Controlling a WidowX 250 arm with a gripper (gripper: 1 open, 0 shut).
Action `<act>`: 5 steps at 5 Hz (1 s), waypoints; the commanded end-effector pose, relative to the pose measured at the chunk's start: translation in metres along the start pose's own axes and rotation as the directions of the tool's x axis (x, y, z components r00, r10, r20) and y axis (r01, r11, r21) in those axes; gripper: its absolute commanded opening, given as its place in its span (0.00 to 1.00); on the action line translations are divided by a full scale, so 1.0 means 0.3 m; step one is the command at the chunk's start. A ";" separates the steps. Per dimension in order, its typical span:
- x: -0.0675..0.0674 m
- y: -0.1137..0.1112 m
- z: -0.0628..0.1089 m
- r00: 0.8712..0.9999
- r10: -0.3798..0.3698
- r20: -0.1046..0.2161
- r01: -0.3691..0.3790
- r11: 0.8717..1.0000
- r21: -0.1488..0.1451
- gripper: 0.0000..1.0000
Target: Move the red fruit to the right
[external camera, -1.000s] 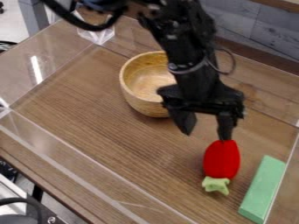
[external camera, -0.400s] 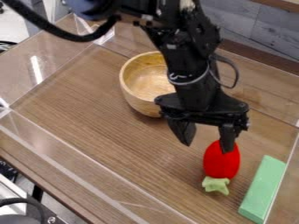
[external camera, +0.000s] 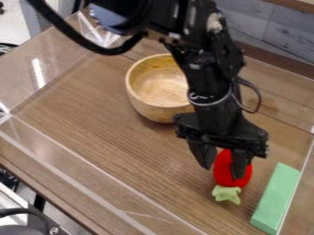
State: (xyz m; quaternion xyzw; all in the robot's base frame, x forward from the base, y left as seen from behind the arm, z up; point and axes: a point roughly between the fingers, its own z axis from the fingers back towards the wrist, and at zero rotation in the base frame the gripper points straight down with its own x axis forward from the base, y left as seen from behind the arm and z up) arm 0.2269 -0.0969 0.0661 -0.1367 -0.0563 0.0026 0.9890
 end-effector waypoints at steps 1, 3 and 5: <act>0.068 -0.011 0.069 0.997 -0.062 0.037 0.063 0.998 -0.017 0.00; 0.105 -0.002 0.182 0.993 -0.093 0.074 0.095 0.995 -0.024 0.00; 0.059 -0.005 0.088 0.996 -0.087 0.037 0.087 0.996 -0.017 1.00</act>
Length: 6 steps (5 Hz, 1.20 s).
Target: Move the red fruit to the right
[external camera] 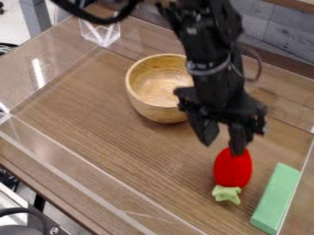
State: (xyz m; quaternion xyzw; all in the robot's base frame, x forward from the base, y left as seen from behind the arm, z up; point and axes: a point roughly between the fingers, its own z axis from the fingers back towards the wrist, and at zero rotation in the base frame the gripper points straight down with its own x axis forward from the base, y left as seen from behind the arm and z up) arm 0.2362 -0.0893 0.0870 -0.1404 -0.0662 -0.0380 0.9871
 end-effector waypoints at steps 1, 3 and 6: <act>0.011 0.001 -0.006 0.999 0.021 0.035 -0.021 1.000 0.005 0.00; -0.004 0.033 0.009 0.997 0.035 0.074 -0.036 0.999 0.005 0.00; -0.028 0.005 0.145 0.994 0.004 0.109 -0.005 1.000 0.011 0.00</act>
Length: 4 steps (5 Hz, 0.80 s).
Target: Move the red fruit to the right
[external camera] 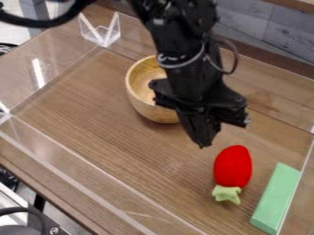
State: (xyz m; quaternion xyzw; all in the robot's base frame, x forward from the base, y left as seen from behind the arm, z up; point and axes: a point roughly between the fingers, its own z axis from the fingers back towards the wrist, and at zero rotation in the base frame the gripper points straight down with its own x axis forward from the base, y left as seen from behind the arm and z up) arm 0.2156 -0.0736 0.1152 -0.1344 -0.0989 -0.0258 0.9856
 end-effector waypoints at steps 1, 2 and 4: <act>0.002 -0.031 -0.036 0.999 -0.051 0.011 0.051 0.999 -0.009 1.00; 0.010 -0.019 0.022 0.996 -0.071 0.057 0.071 0.997 0.003 0.00; 0.045 -0.033 -0.014 0.993 -0.108 0.039 0.108 0.994 0.003 0.00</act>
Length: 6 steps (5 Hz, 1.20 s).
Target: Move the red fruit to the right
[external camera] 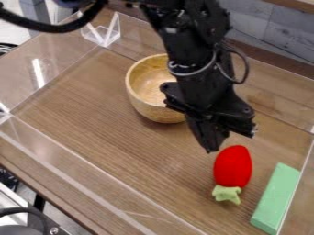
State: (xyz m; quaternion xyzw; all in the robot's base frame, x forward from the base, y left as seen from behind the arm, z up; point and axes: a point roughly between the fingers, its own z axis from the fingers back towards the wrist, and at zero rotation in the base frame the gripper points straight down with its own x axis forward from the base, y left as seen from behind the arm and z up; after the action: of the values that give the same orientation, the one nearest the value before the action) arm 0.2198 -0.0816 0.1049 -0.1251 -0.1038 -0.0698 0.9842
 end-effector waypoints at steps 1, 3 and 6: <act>0.033 -0.037 0.041 0.998 -0.045 0.039 0.046 0.999 -0.006 0.00; 0.026 -0.046 0.108 0.998 -0.032 0.062 0.032 0.999 0.008 1.00; 0.076 0.104 0.161 0.996 0.002 0.089 -0.006 0.999 0.045 1.00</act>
State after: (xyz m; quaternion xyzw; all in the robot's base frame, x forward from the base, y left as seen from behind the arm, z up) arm 0.2296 -0.0413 0.1370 -0.1062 -0.1278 -0.0545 0.9846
